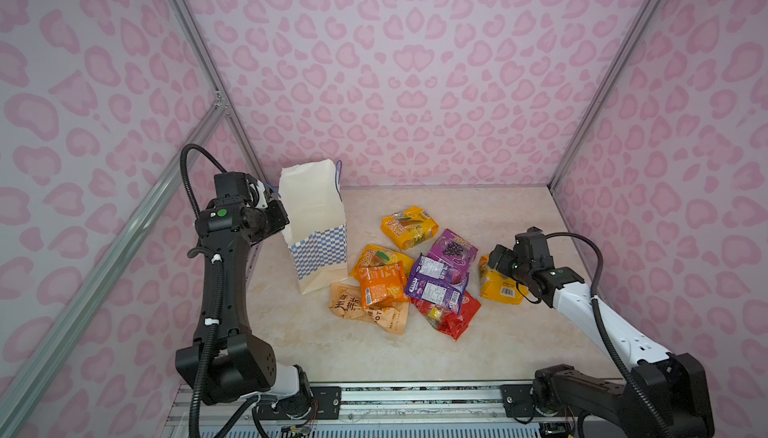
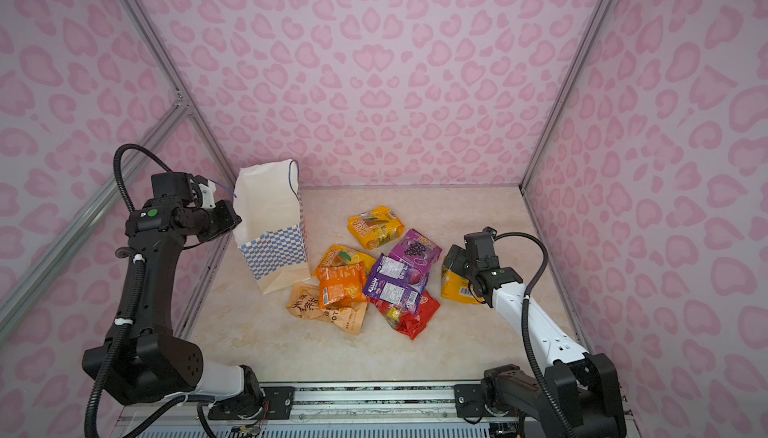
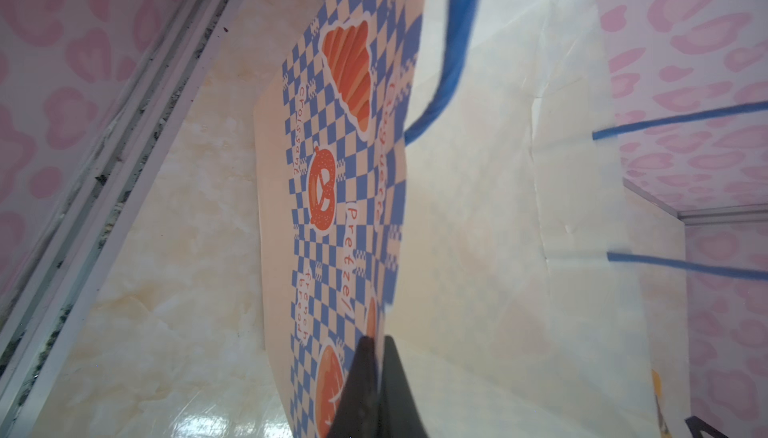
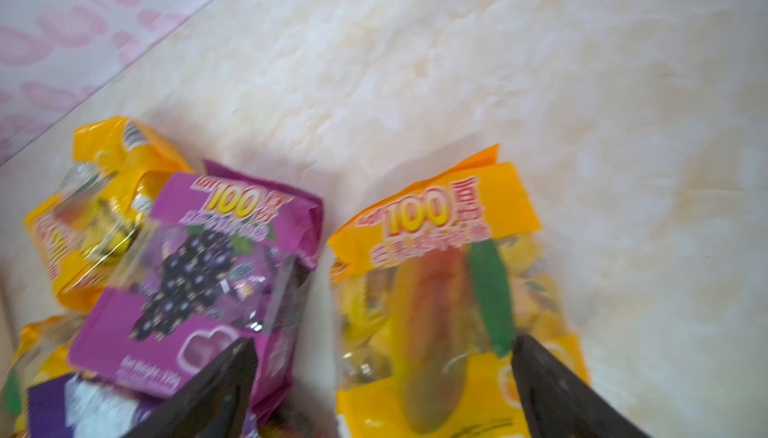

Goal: Place the snacks into the paper bag
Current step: 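Close the right gripper on the yellow mango gummy bag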

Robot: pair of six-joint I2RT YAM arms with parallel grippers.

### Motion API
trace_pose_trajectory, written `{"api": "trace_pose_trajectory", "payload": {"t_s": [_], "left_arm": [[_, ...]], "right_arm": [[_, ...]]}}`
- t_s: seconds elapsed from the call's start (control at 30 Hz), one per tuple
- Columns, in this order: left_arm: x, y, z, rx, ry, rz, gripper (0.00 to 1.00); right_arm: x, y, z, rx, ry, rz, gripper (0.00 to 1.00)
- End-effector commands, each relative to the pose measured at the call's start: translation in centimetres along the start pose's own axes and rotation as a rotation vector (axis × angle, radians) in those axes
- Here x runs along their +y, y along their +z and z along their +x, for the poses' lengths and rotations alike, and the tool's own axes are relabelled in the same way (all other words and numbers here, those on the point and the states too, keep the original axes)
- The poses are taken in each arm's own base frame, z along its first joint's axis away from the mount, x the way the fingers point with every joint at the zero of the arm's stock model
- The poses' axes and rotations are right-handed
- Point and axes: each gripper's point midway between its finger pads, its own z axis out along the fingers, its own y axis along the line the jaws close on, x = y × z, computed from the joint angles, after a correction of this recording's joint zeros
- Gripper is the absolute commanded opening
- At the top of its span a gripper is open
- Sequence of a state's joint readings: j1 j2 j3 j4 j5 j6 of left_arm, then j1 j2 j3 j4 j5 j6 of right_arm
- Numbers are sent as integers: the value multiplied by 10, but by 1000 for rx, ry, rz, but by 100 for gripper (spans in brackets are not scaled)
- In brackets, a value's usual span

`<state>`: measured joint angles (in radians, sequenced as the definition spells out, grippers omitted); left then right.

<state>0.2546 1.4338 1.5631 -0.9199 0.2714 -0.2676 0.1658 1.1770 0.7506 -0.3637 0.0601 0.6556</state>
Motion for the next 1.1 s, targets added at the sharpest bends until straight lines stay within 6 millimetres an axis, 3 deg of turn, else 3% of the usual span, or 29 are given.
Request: {"api": "trace_pose_trajectory", "payload": {"t_s": [0.0,0.1,0.23,0.43,0.67,0.8,0.93,1.07], "left_arm": [[12,-2,-5,-44,-7,-60,3],[9,10,2,-5,-27,-28,3],[13,22,9,35,-53,-27,3],[11,20,7,8,-54,-16,3],[12,20,9,9,-54,-18,3],[13,23,11,14,-60,-16,3],[13,29,13,28,-69,-6,3],[12,29,12,28,-69,-2,3]], "right_arm": [[-49,2,4,7,65,153,98],[-67,2,0,-11,99,174,98],[-68,9,10,31,155,108,94],[-69,23,23,66,256,1,80],[-74,11,45,122,292,-49,74],[-67,13,62,174,308,-109,73],[-62,16,56,160,268,-136,68],[-40,19,46,159,240,-245,62]]}}
